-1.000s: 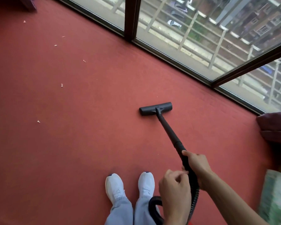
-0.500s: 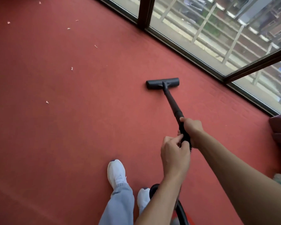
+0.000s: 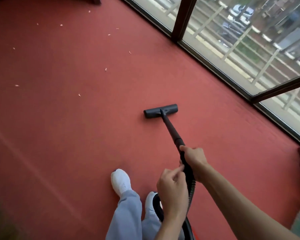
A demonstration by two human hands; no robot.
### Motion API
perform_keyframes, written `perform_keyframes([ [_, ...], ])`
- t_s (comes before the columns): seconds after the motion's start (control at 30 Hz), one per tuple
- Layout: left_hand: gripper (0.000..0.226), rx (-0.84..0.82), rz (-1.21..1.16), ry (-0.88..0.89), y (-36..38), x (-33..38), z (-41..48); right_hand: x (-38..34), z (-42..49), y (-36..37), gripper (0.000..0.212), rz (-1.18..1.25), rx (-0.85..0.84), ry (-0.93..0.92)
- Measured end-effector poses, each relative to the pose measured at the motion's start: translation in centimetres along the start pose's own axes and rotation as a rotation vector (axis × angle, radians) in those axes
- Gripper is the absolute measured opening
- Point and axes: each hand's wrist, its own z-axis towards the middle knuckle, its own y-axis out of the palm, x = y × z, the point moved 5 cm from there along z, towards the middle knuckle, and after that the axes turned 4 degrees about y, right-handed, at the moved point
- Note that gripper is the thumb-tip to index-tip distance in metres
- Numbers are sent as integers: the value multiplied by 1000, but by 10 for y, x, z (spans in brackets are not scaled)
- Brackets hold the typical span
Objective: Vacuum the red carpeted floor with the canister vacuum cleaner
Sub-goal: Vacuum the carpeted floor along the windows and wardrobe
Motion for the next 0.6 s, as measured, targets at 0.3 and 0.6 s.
perform_keyframes([
  [0.3,29,197,-244,76,-104,0,-19,-38,-88,94,21,-228,-129,-188],
  [0.6,32,273,-383,81,-213,-29,-14,-41,-160,195,19,-299,-92,-306],
])
